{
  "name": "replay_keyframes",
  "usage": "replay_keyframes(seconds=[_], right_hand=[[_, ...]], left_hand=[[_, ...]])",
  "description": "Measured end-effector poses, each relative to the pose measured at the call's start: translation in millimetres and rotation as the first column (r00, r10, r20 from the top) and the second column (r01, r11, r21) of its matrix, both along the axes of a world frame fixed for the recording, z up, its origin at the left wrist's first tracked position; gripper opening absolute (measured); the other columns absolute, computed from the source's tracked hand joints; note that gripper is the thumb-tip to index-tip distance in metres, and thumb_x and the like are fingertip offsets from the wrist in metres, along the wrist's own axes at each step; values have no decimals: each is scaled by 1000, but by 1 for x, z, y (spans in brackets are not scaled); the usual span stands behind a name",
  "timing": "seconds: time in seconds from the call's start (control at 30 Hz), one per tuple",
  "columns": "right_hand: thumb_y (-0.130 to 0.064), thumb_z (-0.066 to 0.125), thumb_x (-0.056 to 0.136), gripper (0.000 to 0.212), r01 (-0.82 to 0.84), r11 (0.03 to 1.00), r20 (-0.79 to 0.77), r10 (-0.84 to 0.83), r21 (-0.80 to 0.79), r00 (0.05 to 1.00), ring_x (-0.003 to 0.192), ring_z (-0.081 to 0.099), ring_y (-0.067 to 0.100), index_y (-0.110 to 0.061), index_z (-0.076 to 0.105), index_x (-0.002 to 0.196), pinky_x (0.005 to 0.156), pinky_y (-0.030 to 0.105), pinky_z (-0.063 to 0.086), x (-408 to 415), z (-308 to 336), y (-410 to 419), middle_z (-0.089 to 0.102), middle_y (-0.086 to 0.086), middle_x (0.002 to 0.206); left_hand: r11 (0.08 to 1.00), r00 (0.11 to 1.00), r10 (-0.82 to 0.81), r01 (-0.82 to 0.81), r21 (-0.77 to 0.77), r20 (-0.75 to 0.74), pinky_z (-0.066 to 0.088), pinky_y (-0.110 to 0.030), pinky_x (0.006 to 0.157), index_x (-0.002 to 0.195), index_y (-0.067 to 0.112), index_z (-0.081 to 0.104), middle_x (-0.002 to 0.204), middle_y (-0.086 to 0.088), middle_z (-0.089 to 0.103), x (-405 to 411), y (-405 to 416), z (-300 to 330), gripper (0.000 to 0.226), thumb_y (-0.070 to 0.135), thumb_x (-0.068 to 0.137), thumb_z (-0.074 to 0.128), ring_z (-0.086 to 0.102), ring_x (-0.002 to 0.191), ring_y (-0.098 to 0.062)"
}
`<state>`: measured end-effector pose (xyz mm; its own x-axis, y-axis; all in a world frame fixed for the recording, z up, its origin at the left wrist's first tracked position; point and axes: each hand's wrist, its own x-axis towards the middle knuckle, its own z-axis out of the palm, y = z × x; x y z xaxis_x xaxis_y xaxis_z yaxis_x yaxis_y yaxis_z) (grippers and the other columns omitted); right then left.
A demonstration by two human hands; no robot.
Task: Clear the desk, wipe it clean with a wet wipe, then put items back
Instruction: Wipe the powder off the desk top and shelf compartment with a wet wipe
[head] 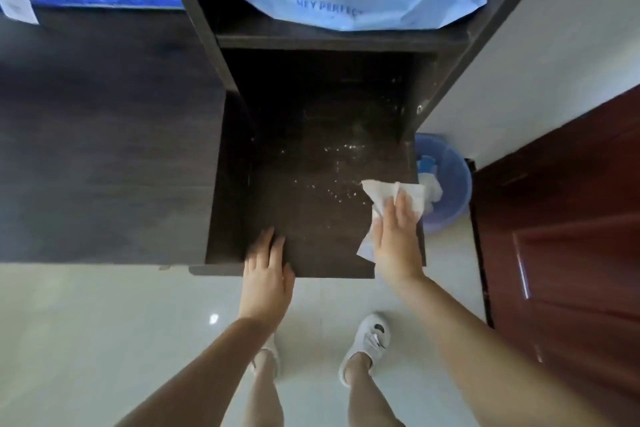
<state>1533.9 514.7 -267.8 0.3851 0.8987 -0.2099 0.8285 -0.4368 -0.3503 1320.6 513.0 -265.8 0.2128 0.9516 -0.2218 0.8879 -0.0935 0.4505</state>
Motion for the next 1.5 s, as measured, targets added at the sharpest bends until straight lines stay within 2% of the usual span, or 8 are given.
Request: replay_keyframes(seconds=[0.17, 0.37, 0.6, 0.87, 1.07, 1.17, 1.33, 1.5], right_hand=[[-38, 22, 95, 61, -371, 927, 170, 358, 49, 918, 142, 19, 35, 0, 27, 142, 119, 46, 4, -56, -24, 22, 22, 24, 151], [-37, 26, 94, 56, -941, 339, 169, 926, 16, 337, 141, 26, 26, -9, 31, 142, 115, 40, 8, -48, -26, 24, 32, 12, 151], [-39, 14, 98, 59, -302, 953, 257, 298, -23, 920, 146, 1, 28, -8, 6, 147, 119, 44, 1, 31, -19, 73, 5, 16, 157], [-33, 35, 93, 51, -885, 464, 205, 864, 30, 460, 137, 35, 25, -7, 41, 137, 114, 40, 16, -51, -22, 28, 41, 13, 145], [-41, 2, 95, 63, -314, 949, 266, 313, -38, 912, 144, 5, 24, -7, 14, 146, 119, 43, 5, 47, -18, 56, 15, 18, 155], [-40, 4, 92, 66, -238, 971, 279, 226, 10, 933, 144, 10, 32, -3, 15, 146, 119, 48, 6, -15, -24, 81, 15, 21, 154], [-29, 26, 95, 53, -783, 622, 238, 758, 20, 608, 142, 23, 26, -7, 30, 143, 118, 42, 12, -35, -23, 96, 27, 14, 152], [-26, 24, 99, 55, -161, 986, 214, 149, 40, 966, 145, 6, 31, -1, 13, 146, 119, 45, 5, 15, -20, 124, 11, 23, 154]], left_hand=[[986, 974, 145, -157, 55, 175, 23, -41, 112, 128, 0, 45, 140, -17, 38, 10, -5, -9, 52, 26, 87, 25, 28, 129, -24], [954, 911, 272, -298, 41, 309, 16, -16, 106, 130, -3, 41, 139, -19, 39, 8, 2, -5, 55, 26, 87, 22, 32, 129, -24], [954, 924, 249, -286, 90, 291, 24, -28, 107, 131, 4, 42, 140, -12, 38, 14, 22, -5, 46, 22, 91, 29, 35, 129, -24], [988, 968, 118, -137, 75, 221, 18, -26, 110, 136, 6, 37, 146, -11, 31, 5, 42, -17, 55, 34, 91, 22, 24, 135, -20], [977, 994, 112, -109, 185, -5, 27, -41, 106, 126, 5, 47, 138, -15, 45, 11, 42, -26, 47, 28, 90, 29, 39, 129, -31], [977, 995, 97, -89, 192, -32, 30, -44, 105, 125, 4, 47, 136, -17, 47, 11, 43, -29, 45, 25, 88, 31, 39, 128, -32], [977, 994, 103, -94, 189, -38, 34, -45, 104, 124, 3, 47, 134, -20, 48, 12, 42, -28, 45, 22, 87, 32, 43, 125, -36], [976, 994, 95, -80, 205, -61, 32, -48, 103, 125, 6, 42, 134, -19, 48, 12, 43, -30, 42, 24, 87, 31, 42, 125, -34]])
